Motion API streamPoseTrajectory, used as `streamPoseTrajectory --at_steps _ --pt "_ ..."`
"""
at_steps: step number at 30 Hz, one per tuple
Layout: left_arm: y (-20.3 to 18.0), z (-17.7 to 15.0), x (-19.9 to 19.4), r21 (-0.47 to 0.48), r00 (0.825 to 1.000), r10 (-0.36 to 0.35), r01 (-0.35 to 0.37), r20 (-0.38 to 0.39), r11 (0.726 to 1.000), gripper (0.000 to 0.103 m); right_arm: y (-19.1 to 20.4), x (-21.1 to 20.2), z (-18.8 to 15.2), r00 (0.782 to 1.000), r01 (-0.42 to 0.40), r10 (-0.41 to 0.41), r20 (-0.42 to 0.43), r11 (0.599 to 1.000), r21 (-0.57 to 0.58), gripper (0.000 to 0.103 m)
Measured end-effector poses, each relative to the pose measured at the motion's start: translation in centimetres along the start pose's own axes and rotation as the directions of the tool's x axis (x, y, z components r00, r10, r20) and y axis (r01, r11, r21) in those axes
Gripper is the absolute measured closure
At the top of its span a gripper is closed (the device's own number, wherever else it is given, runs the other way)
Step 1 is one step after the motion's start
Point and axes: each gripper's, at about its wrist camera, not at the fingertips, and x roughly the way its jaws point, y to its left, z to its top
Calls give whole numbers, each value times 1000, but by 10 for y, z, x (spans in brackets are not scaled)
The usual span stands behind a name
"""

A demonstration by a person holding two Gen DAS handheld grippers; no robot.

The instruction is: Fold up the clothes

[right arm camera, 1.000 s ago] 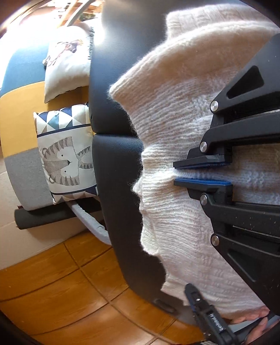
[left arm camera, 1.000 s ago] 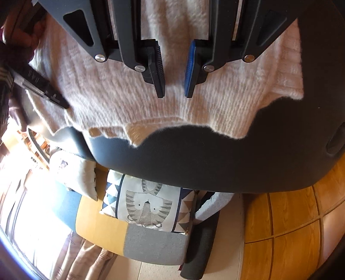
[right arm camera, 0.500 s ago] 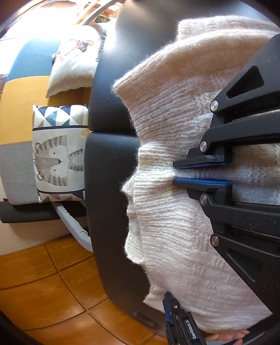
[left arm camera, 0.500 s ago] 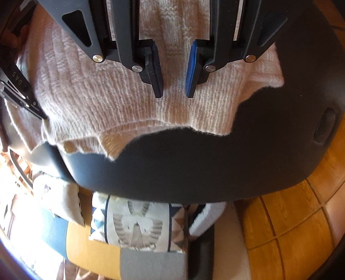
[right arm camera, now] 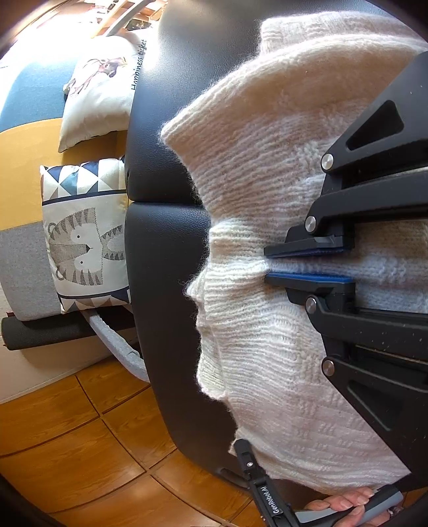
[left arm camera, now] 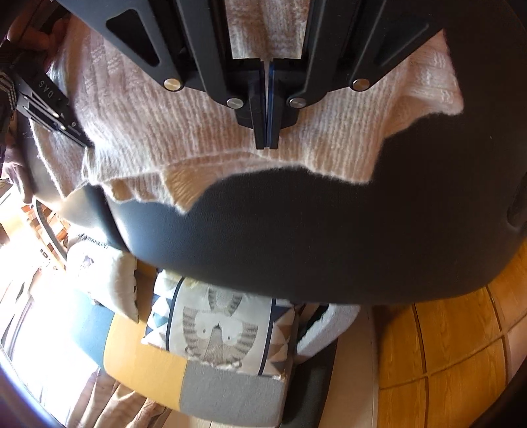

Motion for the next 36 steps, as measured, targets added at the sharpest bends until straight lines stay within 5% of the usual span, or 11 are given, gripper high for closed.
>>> streamPoseTrajectory --at_steps 9,12,15,17,19,21,23,26,29,32,36 --pt "22 2 26 -46 1000 -5 4 -20 999 103 -2 -1 1 1000 -4 4 11 1000 13 95" --pt "37 0 13 -155 997 -81 77 -15 985 90 -3 -1 1 1000 -7 7 16 1000 19 95" --pt "41 -10 -15 -229 988 -145 152 46 962 88 -4 -1 0 1000 -13 12 25 1000 28 95" --pt "28 -22 -31 -176 975 -210 221 79 959 85 -4 -2 0 1000 -17 16 23 999 31 95" --pt "5 -35 -35 -57 975 -219 221 32 974 83 -5 -1 1 1000 -17 16 16 999 28 95" --pt "-16 -45 -28 99 992 -123 124 -10 987 83 -3 -1 2 1000 -10 10 10 1000 19 95" --pt "-23 -48 -24 200 998 -41 31 47 979 81 -2 -1 2 1000 -1 0 6 1000 8 95" --pt "-16 -41 -15 192 995 75 -87 67 977 74 0 -1 2 1000 18 -18 7 1000 -4 95" --pt "-2 -36 -4 138 998 16 -24 57 990 68 3 0 3 999 33 -33 8 999 -20 95" --pt "6 -48 -4 135 996 -17 5 92 991 67 -7 -13 10 999 -34 34 -14 999 15 90" --pt "24 -55 -4 112 994 -55 44 99 993 68 -8 -57 -8 996 -64 62 61 997 33 78"
